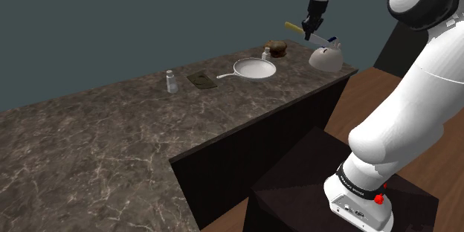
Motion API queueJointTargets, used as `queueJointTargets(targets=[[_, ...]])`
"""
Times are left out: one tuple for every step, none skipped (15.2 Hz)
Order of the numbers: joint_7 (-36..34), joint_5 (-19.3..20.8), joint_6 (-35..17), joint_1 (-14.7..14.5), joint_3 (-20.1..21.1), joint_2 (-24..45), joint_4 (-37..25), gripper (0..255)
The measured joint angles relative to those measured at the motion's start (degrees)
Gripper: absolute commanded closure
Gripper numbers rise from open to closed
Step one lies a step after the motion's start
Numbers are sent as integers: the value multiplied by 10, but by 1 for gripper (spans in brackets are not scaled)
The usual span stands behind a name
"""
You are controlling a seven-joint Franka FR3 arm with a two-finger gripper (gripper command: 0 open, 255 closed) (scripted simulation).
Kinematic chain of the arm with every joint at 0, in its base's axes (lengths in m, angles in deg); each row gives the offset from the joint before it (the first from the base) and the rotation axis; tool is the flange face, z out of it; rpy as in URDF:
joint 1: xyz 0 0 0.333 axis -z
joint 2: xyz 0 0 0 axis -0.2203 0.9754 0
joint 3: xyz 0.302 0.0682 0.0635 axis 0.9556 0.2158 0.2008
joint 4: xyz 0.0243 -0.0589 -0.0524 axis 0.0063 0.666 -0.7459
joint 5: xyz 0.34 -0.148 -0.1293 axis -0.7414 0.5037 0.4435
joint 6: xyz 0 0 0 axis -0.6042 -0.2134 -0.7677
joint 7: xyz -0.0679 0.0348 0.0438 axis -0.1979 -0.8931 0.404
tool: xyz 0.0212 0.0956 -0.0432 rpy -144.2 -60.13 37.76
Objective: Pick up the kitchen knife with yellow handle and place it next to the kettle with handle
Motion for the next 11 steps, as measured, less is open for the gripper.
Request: queueJointTargets(targets=[[0,0,-8,0,0,0,8,255],[1,0,-16,0,0,0,16,255],[1,0,-25,0,0,1,24,255],[0,0,-31,0,0,0,32,255],[1,0,-38,0,0,0,38,255],[2,0,-46,1,0,0,46,255],[1,0,-54,0,0,0,54,255],[0,0,-62,-1,1,0,62,255],[0,-1,-68,-1,1,2,67,255],[1,-1,-76,0,0,4,72,255],[1,-2,-84,0,0,5,79,255]])
